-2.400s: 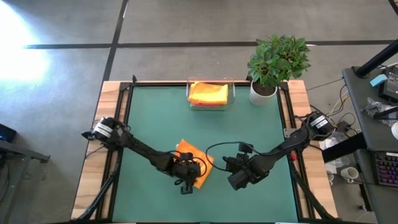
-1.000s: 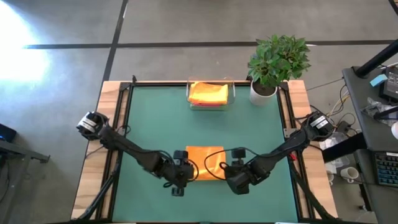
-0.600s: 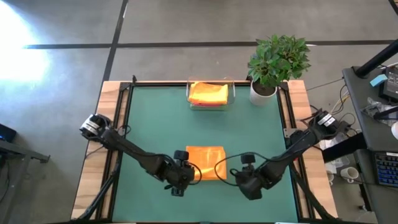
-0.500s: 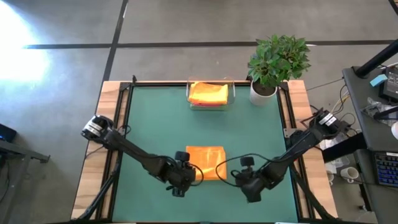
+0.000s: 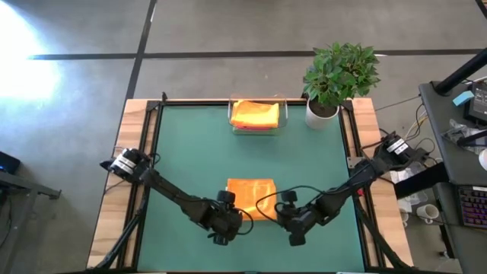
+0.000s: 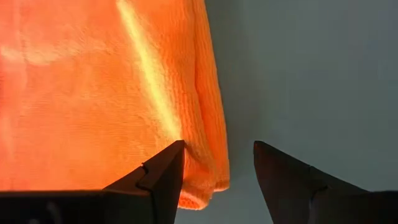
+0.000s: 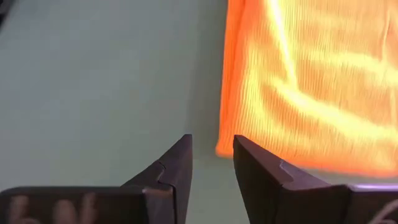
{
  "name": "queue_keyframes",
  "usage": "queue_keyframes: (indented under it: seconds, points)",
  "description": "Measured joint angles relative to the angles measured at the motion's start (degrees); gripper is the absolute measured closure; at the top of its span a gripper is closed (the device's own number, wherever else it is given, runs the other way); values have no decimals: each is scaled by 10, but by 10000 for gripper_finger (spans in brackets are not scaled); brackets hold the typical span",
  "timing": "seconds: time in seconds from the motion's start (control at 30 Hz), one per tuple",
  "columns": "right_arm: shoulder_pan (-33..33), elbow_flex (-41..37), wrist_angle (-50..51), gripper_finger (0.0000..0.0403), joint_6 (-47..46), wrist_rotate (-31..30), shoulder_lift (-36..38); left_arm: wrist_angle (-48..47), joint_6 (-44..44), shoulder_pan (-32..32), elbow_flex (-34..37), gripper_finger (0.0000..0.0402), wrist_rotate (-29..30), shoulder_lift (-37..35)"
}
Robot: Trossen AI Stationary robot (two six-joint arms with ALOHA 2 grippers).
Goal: Fold microfiber towels
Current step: Put the folded orange towel into the transparent bin
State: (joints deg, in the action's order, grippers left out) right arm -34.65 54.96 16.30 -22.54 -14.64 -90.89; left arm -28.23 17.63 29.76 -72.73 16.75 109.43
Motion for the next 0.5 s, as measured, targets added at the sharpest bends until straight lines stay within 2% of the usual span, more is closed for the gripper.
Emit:
queue_keyframes:
  seconds: [0.2,0.5]
  points:
    - [25,1,-43,266,71,-4,-2,7,1,0,2,224,0,26]
    - [32,-4,-54,243,74,-1,-31,10,84,-2,2,224,7,41]
